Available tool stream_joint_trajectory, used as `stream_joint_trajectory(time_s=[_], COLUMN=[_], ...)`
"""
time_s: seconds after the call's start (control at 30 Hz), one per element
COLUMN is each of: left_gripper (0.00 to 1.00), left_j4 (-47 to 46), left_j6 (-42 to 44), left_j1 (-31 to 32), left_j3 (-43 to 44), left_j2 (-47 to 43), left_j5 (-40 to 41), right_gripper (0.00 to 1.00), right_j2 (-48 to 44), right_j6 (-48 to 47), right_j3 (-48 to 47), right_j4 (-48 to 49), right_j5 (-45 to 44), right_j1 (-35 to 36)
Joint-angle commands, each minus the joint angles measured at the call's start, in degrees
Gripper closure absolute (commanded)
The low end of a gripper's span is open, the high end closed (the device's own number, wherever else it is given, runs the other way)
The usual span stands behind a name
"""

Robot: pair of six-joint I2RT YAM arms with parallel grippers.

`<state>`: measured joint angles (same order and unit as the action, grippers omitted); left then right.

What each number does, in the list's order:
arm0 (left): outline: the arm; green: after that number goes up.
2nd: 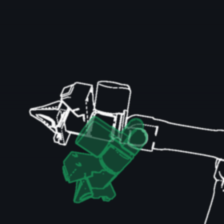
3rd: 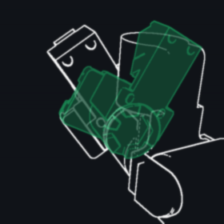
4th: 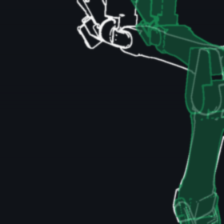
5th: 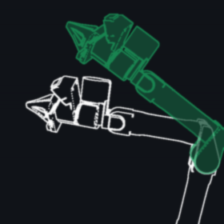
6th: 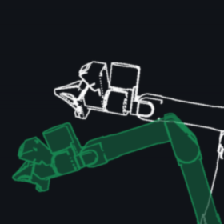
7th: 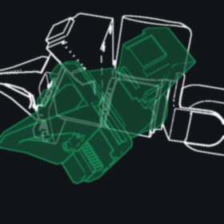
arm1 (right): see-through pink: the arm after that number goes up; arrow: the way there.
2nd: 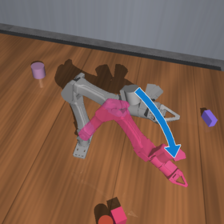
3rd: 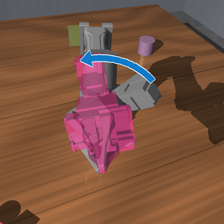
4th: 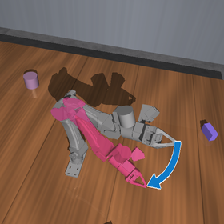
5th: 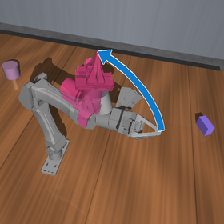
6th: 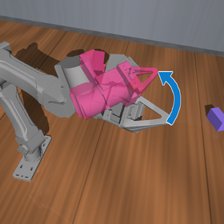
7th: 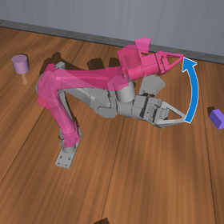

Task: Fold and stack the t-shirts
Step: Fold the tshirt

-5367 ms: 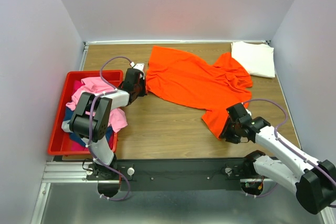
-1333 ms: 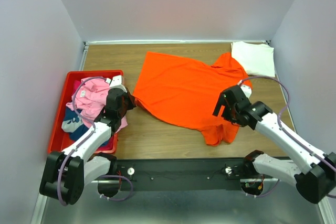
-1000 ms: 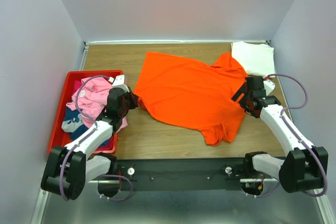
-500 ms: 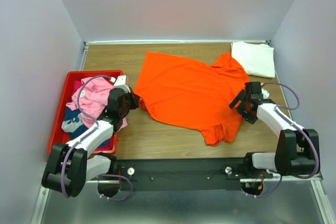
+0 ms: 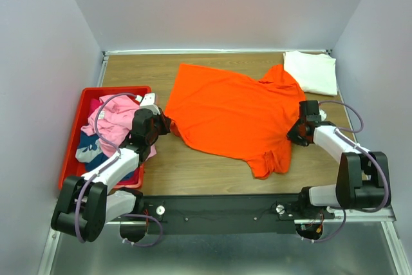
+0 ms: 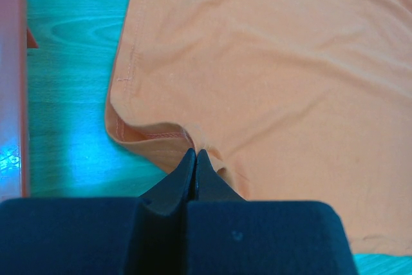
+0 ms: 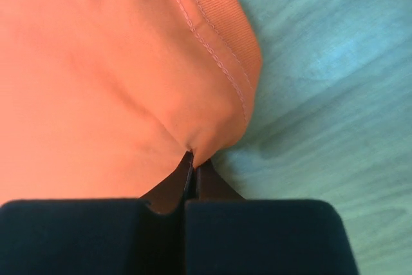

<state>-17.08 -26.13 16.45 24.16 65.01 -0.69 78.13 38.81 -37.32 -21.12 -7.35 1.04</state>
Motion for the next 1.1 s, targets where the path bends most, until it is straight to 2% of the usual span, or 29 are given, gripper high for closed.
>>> stream_joint_trajectory(time_s=[0.0,0.13,0.3,0.33,0.37,0.4,0.47,0.57,0.67,0.77,0.9,1.07], left_gripper=[1.00,1.00,1.00,1.00,1.00,1.00,1.00,1.00,1.00,1.00,1.00,1.00], left_j4=[-1.46,-1.38,-1.29,-1.03,-1.11,-0.94,-0.59,-0.50,-0.50,-0.67,-0.67,-0.76], left_j6=[0.82,0.64,0.55,0.55,0.47,0.47,0.38,0.29,0.38,0.55,0.73,0.55], left_j1=[-0.28,-0.28,-0.28,-0.19,-0.19,-0.27,-0.19,-0.19,-0.19,-0.19,-0.27,-0.19], left_j3=[-1.40,-1.92,-2.19,-2.28,-2.28,-2.45,-2.63,-2.80,-2.89,-2.46,-2.02,-2.19], left_j2=[-0.94,-1.73,-2.43,-2.52,-2.61,-2.96,-3.40,-4.19,-4.37,-3.49,-2.52,-2.70], left_j5=[0.25,0.16,1.82,2.09,2.18,2.27,2.88,3.59,3.59,3.15,3.06,3.50], right_gripper=[1.00,0.97,0.86,0.80,0.70,0.40,0.29,0.20,0.18,0.19,0.28,0.31], right_j2=[-4.47,-8.51,-12.03,-12.29,-12.47,-12.47,-12.47,-12.04,-11.60,-10.63,-6.60,-2.37], right_j6=[-1.72,-2.42,-3.47,-3.56,-3.65,-3.82,-3.92,-4.09,-3.92,-4.35,-7.42,-8.74], right_j3=[-1.87,-5.56,-10.21,-11.01,-11.54,-12.07,-13.30,-13.83,-13.57,-12.61,-9.19,-6.80], right_j4=[-5.58,-13.76,-19.12,-19.56,-19.83,-20.18,-21.06,-21.15,-21.15,-20.01,-15.46,-9.29], right_j5=[-2.65,-10.82,-16.55,-16.99,-17.34,-18.13,-19.27,-19.45,-17.88,-12.70,-2.52,3.04], right_j1=[-0.25,-0.42,-1.99,-2.18,-2.27,-2.36,-2.44,-2.53,-2.53,-2.53,-2.53,-2.53])
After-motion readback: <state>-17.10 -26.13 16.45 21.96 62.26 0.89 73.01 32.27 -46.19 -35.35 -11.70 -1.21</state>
